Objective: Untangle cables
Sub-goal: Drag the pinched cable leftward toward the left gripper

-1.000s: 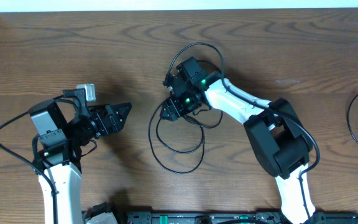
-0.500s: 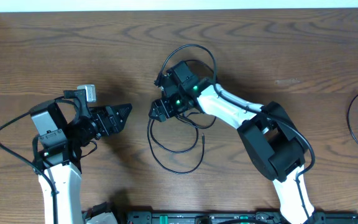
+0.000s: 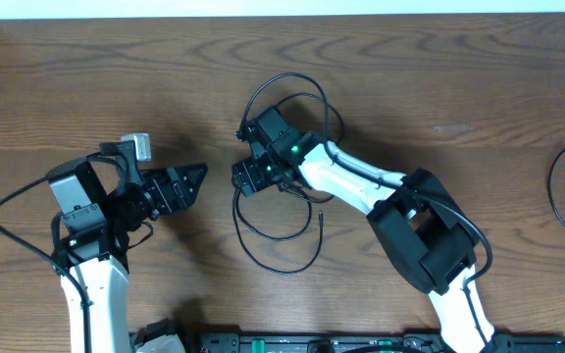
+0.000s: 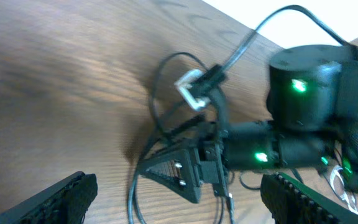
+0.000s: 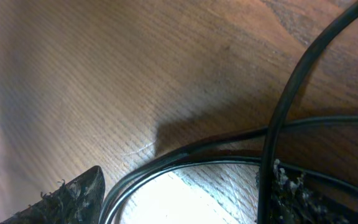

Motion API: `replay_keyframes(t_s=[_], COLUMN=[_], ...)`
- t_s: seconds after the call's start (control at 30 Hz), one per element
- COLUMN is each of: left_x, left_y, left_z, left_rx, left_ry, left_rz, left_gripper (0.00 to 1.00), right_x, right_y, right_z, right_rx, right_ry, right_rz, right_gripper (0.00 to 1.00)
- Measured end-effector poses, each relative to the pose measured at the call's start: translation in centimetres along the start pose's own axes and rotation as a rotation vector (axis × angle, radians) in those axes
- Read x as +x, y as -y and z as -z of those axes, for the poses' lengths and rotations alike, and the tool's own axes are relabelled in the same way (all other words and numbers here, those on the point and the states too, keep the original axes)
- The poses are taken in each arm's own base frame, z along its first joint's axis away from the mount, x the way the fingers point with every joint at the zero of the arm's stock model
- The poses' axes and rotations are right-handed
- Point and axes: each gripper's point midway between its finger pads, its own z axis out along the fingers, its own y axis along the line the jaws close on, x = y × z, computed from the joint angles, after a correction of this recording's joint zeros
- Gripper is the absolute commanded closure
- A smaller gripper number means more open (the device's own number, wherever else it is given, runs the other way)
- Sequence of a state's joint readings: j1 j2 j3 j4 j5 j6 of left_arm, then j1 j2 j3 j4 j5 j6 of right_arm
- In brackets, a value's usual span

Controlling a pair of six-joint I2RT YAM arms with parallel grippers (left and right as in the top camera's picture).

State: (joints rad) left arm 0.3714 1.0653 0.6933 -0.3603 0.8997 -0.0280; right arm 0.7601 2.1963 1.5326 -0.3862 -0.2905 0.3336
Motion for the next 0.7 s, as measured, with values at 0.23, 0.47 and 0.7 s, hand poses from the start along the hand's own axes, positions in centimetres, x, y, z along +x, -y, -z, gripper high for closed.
replay_keyframes(t_s=[0.23, 0.47, 0.7], left_x=[-0.2, -0.1, -0.1], left_y=[-2.3, -1.3, 0.4], left_z=[0.2, 0.1, 0.0], left_rx=[-0.132, -0.075, 0.023], left_ry=[0.016, 0.007, 0.001], left_rz=[0.080, 0.032, -0.010], left_gripper=[0.11, 0.10, 0.10], right_x=[-0.5, -0.7, -0.2], right_y=[-0.2, 0.3, 1.3], right_z=[-0.8, -1.2, -1.1], right_rx=[0.030, 0.057, 0.116], right_ry=[0.021, 0.027, 0.004], right_rz=[0.018, 0.016, 0.032], right_gripper=[0.25, 0.49, 0.55])
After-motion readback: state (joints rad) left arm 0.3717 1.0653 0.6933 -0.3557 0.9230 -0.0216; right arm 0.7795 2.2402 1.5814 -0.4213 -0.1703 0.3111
